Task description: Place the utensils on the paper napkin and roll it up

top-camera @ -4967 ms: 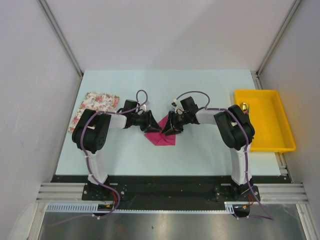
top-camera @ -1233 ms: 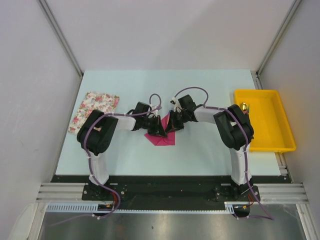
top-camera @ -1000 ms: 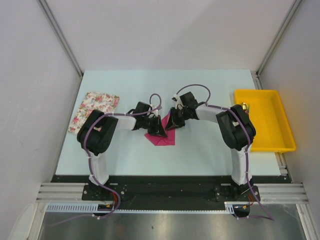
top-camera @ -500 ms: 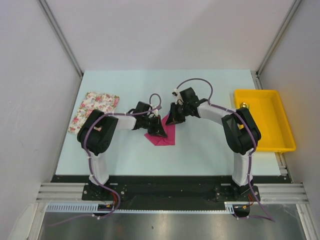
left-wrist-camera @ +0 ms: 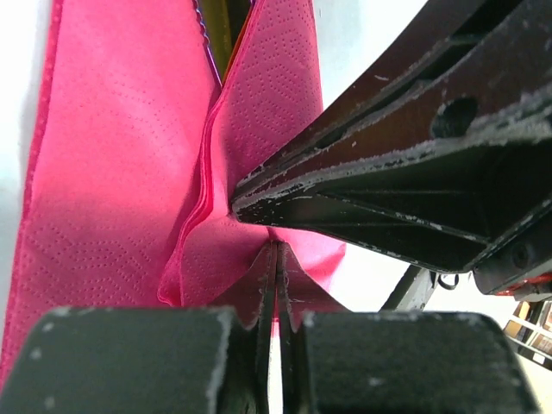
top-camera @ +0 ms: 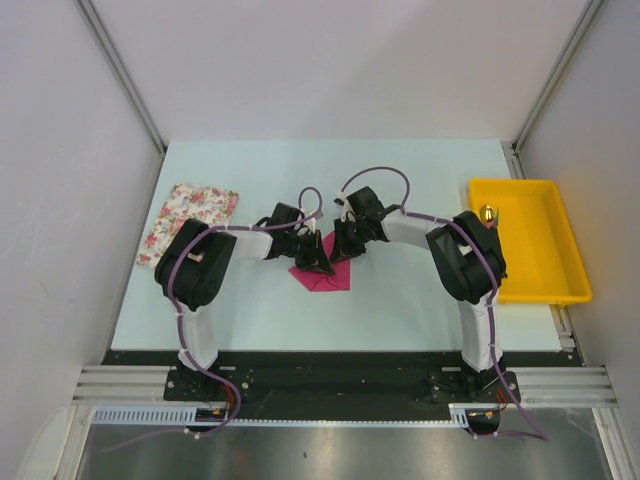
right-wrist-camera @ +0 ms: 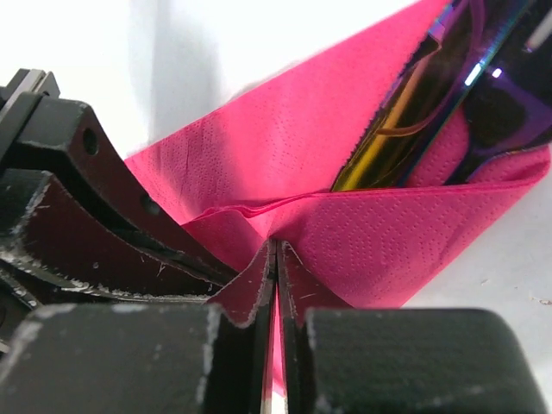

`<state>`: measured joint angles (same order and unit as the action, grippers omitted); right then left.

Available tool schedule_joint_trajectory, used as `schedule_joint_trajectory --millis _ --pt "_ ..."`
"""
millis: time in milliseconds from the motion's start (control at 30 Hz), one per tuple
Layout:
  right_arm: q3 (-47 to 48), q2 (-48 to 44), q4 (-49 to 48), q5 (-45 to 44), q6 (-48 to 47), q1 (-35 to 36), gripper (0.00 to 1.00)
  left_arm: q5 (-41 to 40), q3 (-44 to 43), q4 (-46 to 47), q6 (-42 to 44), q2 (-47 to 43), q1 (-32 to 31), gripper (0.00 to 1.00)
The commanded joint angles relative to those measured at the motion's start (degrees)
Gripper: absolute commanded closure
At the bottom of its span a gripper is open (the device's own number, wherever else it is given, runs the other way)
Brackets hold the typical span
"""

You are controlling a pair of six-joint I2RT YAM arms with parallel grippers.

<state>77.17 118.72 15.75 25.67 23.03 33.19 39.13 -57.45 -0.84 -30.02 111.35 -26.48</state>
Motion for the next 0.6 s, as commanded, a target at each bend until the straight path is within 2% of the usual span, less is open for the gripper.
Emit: schedule_joint_trajectory --millis 0,100,233,267,400,567 --pt "-0.5 2.2 5.2 -8.6 -7.5 0.6 0.96 -5.8 0.2 -0.8 0.7 0.7 1.0 0.97" --pt "0.5 1.7 5.2 -6.4 -8.1 -0.1 0.92 -5.9 0.0 -0.7 0.5 1.0 1.0 1.0" --pt "3.4 -1.8 3.8 1.0 -6.1 -1.8 0.78 -5.8 -0.2 -0.7 0.8 1.3 1.0 1.0" --pt "4.6 -2.5 3.2 2.7 -5.5 -2.1 0.77 -5.8 0.0 -0.5 0.8 1.2 0.9 1.0" --pt "5.5 -5.8 0.8 4.8 -1.1 -3.7 0.77 -5.8 0.5 -0.2 0.7 1.0 0.9 1.0" --pt "6.3 -5.6 -0.9 -1.8 0.1 -4.8 0.8 -5.9 0.9 0.5 0.5 0.7 0.9 1.0"
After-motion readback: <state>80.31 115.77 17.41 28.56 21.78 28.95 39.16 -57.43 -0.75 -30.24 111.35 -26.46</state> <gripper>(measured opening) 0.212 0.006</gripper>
